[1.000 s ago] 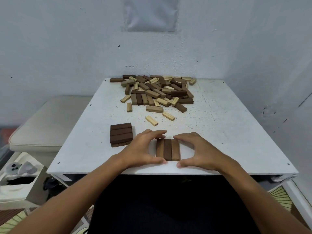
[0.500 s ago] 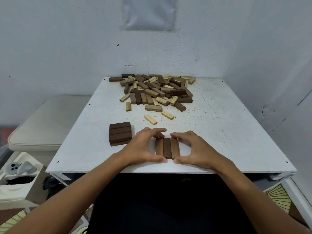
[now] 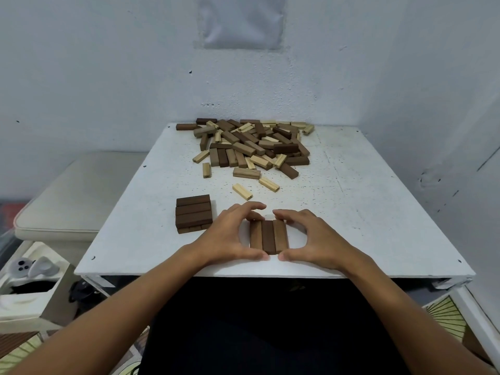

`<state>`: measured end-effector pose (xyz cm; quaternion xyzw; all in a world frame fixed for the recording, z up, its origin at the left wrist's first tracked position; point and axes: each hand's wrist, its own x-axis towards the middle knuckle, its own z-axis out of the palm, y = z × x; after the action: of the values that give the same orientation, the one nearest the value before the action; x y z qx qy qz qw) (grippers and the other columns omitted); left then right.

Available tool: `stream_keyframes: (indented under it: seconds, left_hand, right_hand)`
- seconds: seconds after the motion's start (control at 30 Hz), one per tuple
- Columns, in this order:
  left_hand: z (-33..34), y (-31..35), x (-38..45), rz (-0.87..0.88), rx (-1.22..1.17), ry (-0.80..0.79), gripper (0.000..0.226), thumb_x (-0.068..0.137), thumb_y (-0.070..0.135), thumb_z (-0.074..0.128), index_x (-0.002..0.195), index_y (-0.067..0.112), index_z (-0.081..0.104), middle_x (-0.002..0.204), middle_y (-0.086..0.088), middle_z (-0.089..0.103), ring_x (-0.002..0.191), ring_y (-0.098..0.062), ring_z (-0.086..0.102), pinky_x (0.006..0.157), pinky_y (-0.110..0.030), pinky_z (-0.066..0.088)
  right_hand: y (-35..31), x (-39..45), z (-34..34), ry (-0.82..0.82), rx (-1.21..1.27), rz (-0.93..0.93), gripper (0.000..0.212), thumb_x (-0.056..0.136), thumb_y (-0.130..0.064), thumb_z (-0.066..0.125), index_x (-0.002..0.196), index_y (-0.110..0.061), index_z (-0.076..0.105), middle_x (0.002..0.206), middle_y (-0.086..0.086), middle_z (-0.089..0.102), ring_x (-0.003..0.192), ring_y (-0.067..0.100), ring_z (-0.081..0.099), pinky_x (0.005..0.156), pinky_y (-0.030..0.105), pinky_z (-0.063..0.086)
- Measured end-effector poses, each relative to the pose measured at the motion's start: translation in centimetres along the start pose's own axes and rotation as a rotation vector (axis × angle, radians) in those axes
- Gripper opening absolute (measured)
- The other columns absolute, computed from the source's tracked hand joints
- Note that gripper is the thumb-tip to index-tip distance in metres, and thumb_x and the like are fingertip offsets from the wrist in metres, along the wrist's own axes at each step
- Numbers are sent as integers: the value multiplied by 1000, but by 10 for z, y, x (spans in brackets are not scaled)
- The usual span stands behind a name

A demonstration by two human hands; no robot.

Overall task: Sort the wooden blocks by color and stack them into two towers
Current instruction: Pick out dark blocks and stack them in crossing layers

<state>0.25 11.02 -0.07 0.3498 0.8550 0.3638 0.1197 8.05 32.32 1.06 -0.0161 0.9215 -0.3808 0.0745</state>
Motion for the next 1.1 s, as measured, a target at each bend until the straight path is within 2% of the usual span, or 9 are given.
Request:
stream_keyframes:
  seconds: [0.27, 0.37, 0.53, 0.6, 0.7, 0.8, 0.9, 0.97, 1.1]
  left_hand:
    - [2, 0, 1, -8, -18, 7, 88, 52, 64, 78, 129, 46, 37, 121, 12, 61, 122, -8, 50, 104, -43, 41]
    - [2, 1, 1, -7, -22, 10, 87, 53, 59, 81, 127, 44, 38, 118, 14, 60, 122, -6, 51, 104, -41, 41]
    - [-11, 3, 2, 11, -2, 59, 86, 61, 38, 90, 134, 29, 45, 126, 6, 61, 117, 3, 52, 90, -10, 37]
    - [-24, 3, 0, 19, 4, 87, 87, 60, 36, 90, 134, 26, 46, 126, 5, 61, 117, 1, 53, 85, -6, 35]
    - [-45, 1, -6, 30, -2, 134, 85, 58, 35, 92, 130, 25, 48, 125, 1, 61, 117, -5, 55, 93, -19, 45]
    - [-66, -8, -14, 20, -33, 187, 85, 52, 40, 90, 126, 25, 50, 119, 0, 62, 111, -4, 59, 93, -29, 53]
    - [-83, -20, -21, -27, -39, 222, 85, 48, 44, 90, 122, 28, 50, 114, 1, 64, 109, 4, 58, 86, -13, 50]
    - [-95, -28, -24, -54, 5, 240, 82, 52, 35, 95, 121, 29, 50, 114, 3, 66, 106, 12, 55, 77, -3, 40]
    - [-108, -46, -27, -92, 26, 264, 81, 54, 29, 95, 122, 26, 52, 115, 4, 67, 108, 6, 57, 74, -2, 36]
  right_hand:
    - [-1, 1, 3, 34, 40, -18, 84, 68, -34, 86, 137, -48, 40, 132, -9, 50, 125, 9, 47, 109, 35, 39]
    - [0, 1, 4, 52, 44, -42, 81, 67, -31, 86, 134, -48, 43, 129, -11, 53, 121, 5, 49, 106, 30, 40]
    - [-5, 9, 0, 101, 51, -106, 78, 66, -28, 86, 130, -47, 48, 123, -16, 57, 112, -5, 49, 85, 16, 38]
    - [-14, 17, -3, 106, 48, -151, 77, 66, -25, 86, 131, -44, 49, 123, -16, 58, 111, -7, 48, 79, 9, 34]
    - [-31, 35, -3, 92, 38, -226, 78, 67, -20, 86, 135, -35, 50, 122, -14, 58, 108, -8, 49, 73, 0, 34]
    - [-50, 56, 3, 61, 18, -290, 75, 68, -20, 85, 135, -29, 52, 121, -10, 58, 108, -1, 51, 72, 1, 35]
    - [-67, 75, 11, 39, 43, -332, 72, 67, -16, 86, 132, -25, 55, 117, -9, 58, 106, 2, 53, 73, 2, 36]
    - [-76, 88, 17, 19, 53, -346, 73, 66, -18, 87, 131, -25, 55, 115, -11, 59, 105, 0, 53, 75, 5, 37]
    - [-89, 109, 25, -24, 52, -342, 75, 66, -21, 87, 133, -26, 54, 118, -10, 60, 107, 7, 53, 71, 7, 37]
